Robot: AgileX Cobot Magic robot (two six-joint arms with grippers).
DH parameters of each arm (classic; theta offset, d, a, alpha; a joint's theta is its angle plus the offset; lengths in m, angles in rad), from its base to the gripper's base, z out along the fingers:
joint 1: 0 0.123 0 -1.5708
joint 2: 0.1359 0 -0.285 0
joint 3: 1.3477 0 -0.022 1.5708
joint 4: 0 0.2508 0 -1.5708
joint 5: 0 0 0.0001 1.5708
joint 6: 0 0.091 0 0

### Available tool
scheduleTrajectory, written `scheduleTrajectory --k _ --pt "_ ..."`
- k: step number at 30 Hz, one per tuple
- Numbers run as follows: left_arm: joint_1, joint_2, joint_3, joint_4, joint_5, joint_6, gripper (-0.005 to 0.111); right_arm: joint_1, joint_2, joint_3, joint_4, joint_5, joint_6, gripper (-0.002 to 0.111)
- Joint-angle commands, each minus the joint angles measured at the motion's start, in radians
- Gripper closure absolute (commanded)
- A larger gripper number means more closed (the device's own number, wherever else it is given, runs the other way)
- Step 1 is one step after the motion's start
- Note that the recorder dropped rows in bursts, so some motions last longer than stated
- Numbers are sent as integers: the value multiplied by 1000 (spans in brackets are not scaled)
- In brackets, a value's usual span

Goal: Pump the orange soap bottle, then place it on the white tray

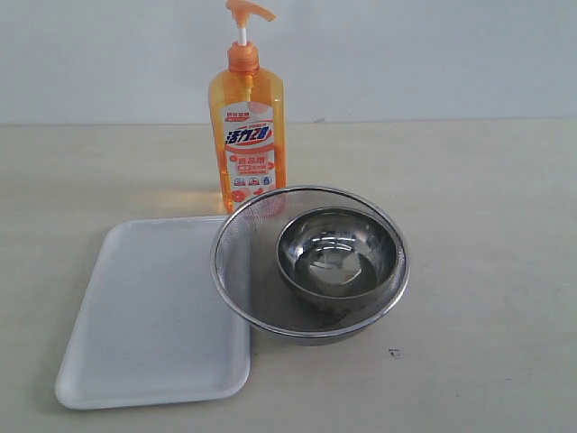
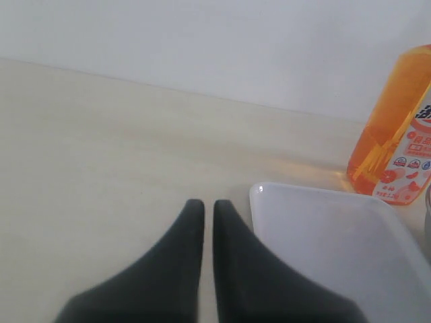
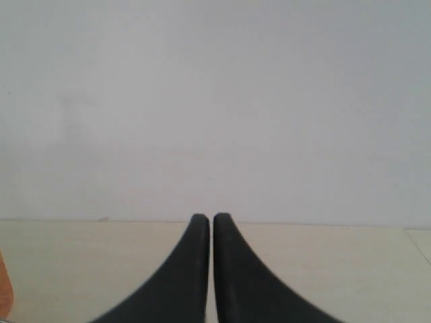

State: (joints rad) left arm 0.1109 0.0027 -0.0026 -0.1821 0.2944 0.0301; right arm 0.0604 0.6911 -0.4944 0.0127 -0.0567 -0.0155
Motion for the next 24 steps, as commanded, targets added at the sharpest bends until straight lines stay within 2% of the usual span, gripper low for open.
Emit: scheduleTrajectory --k 1,5,11,24 --pt "-5 -3 3 -1 2 1 102 -6 94 -85 -1 40 -65 108" --pt "-5 -3 3 -1 2 1 102 -6 172 -123 -1 40 -155 108" --pt "-5 -3 3 -1 2 1 102 -6 274 -135 -1 15 -159 108" --pt "-5 -3 3 -1 2 1 102 -6 470 -135 -13 -212 -124 108"
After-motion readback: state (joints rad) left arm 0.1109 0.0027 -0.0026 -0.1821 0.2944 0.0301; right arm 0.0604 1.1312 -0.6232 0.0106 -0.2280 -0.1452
